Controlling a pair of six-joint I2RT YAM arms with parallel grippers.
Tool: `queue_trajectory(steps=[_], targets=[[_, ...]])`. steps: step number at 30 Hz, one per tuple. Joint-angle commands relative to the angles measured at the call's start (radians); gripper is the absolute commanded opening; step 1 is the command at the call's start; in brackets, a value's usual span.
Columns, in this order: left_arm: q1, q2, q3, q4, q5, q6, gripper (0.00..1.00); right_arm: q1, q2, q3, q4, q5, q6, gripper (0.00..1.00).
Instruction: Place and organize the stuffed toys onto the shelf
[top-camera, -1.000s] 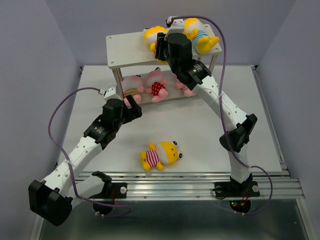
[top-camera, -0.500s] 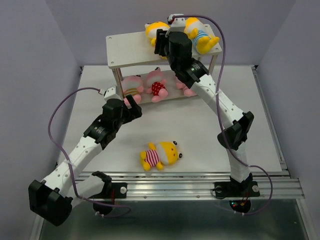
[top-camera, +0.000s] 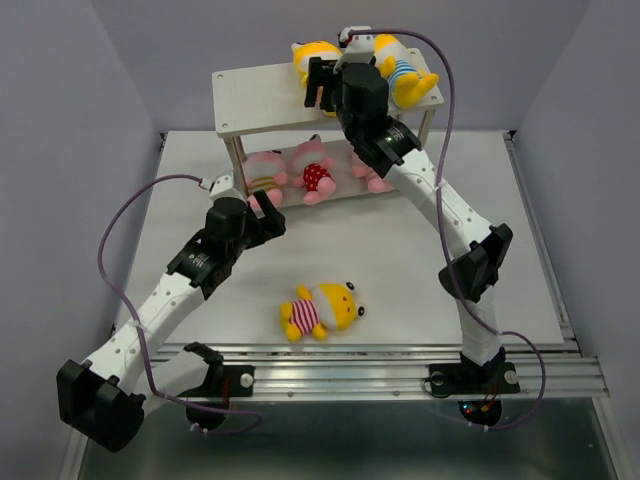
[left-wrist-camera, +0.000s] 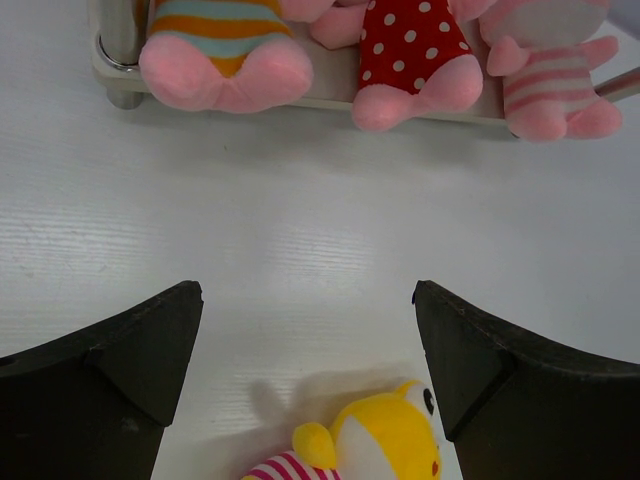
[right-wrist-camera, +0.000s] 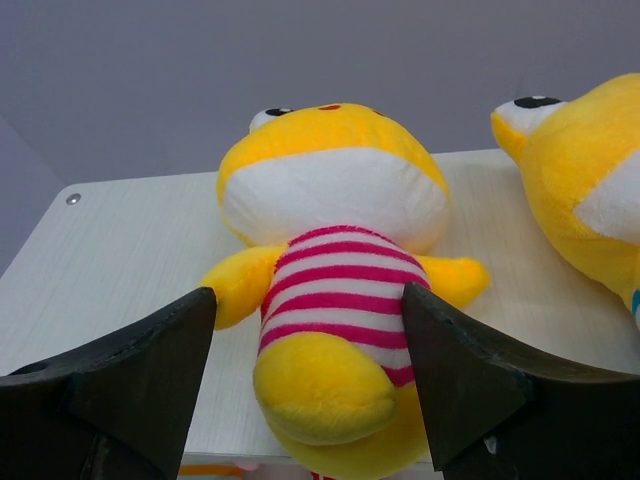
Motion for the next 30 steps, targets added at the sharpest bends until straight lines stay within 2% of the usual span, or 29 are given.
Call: queue_trajectory(steps=[1,5,9,11,15,18,22,27,30], targets=[[-0.006,-0.028,-0.008,0.016,0.036,0.01,0.99,-0.006,-0.096,-0.025,0.036,-0.059,-0.004,0.81],[-0.006,-0.036,-0.024,-0.009,0.084,0.001,0.99,-0.006,-0.132,-0.042,0.043,-0.077,-0.001,0.82],[-0.006,-0.074,-0.044,-0.082,0.079,-0.031,0.99,-0.006,-0.173,-0.063,0.045,-0.1,-0.006,0.9],[-0.006,-0.09,-0.053,-0.125,0.102,-0.03,0.99,-0.006,-0.214,-0.086,0.048,-0.121,-0.012,1.0],[-0.012,-0.107,-0.085,-0.188,0.214,-0.024,0.99,-0.006,-0.29,-0.166,0.051,-0.131,-0.015,1.0],[-0.024,-0.094,-0.107,-0.246,0.228,-0.027,0.99,-0.006,-0.366,-0.219,0.051,-0.178,-0.016,1.0],[-0.04,-0.099,-0.108,-0.329,0.199,-0.057,0.99,-0.006,-0.513,-0.444,0.057,-0.229,0.02,1.0],[-0.078,-0.113,-0.119,-0.345,0.289,-0.064,0.99,-0.006,-0.693,-0.716,0.112,-0.229,0.048,1.0],[-0.09,-0.079,-0.134,-0.369,0.275,-0.079,0.98,-0.006,-0.794,-0.878,0.138,-0.23,0.089,1.0]])
